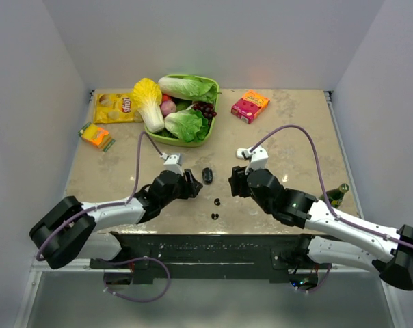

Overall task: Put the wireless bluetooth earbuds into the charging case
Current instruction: Pick up the charging case at the center of the board.

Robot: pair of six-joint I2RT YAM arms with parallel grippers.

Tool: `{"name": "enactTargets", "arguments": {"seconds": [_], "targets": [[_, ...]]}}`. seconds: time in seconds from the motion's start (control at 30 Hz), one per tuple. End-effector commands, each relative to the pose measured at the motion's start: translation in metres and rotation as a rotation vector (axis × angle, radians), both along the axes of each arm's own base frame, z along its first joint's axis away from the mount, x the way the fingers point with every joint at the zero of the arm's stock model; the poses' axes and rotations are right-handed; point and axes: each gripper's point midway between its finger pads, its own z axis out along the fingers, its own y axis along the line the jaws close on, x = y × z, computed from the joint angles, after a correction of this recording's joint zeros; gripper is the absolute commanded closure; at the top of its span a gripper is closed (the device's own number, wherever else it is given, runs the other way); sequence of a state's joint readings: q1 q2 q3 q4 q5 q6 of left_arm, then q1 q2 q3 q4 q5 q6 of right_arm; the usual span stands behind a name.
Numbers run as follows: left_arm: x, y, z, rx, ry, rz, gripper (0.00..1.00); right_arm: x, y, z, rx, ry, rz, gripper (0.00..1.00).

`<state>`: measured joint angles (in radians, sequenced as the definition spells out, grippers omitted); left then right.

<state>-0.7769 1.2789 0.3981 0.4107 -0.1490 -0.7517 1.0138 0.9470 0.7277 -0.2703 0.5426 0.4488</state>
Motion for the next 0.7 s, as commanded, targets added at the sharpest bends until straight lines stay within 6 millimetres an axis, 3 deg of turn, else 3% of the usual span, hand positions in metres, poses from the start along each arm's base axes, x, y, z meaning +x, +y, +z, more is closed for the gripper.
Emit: {"name": "enactTargets", "arguments": {"seconds": [0.0, 0.1, 0.13, 0.2, 0.5, 0.67], "targets": [[0.019, -0.003, 0.005, 0.044, -0.032, 0.022, 0.53, -0.001, 0.008, 0.005, 0.071, 0.004, 0.009, 0.44], [0.026, -0.008, -0.006, 0.076, -0.017, 0.025, 0.75, -0.005, 0.009, 0.008, 0.092, 0.004, 0.025, 0.46], [0.029, -0.007, -0.008, 0.088, -0.017, 0.038, 0.87, -0.006, 0.009, 0.009, 0.1, 0.003, 0.03, 0.47], [0.035, -0.009, -0.011, 0.105, -0.014, 0.047, 0.96, -0.008, 0.009, 0.012, 0.117, 0.002, 0.04, 0.47], [0.057, -0.02, -0.026, 0.185, -0.004, 0.06, 0.98, -0.013, 0.005, 0.028, 0.151, -0.018, 0.054, 0.48], [0.057, -0.025, -0.033, 0.192, 0.017, 0.038, 0.98, -0.013, 0.001, 0.029, 0.142, -0.024, 0.049, 0.48]]}}
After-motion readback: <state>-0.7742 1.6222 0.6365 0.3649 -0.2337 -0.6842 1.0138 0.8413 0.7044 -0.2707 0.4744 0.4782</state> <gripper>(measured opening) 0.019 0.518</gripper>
